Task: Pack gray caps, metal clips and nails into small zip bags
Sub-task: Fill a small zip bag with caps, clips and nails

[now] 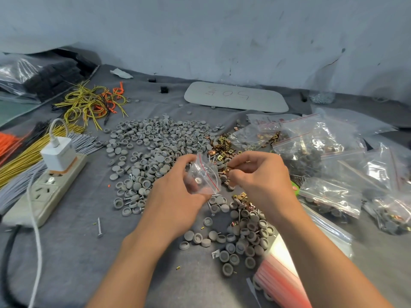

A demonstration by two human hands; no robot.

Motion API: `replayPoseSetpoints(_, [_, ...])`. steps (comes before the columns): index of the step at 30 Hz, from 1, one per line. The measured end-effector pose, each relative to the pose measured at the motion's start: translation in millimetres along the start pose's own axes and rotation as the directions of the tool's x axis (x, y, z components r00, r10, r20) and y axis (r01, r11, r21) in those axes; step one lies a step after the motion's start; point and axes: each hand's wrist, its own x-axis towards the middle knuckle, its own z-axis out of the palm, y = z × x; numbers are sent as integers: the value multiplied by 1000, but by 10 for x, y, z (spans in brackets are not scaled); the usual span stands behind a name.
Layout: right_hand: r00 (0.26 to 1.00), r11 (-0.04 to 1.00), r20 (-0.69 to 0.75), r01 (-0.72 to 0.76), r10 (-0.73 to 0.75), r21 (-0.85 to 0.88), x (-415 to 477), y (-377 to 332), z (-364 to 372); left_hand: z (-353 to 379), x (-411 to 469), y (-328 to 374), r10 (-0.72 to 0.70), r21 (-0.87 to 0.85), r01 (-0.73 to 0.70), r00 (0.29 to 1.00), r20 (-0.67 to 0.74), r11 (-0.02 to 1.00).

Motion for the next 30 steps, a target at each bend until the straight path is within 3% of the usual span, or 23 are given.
replayPoseSetpoints(5, [999,979,53,-17,6,205,-17,-105,-5,37,0,24,2,41,-3,1000,20,999])
replayPoseSetpoints(23, [953,954,31,300,-300,19,-111,-117,142,3,-19,82,80,-40,-79,996,49,996])
replayPoseSetpoints(27, [946,948,68,316,-318,41,-118,-133,168,-15,-1,70,56,-94,-49,996,64,994])
replayPoseSetpoints(30, [972,960,5,230,-233,159,-101,-163,159,-23,11,71,39,-143,-32,998,51,989])
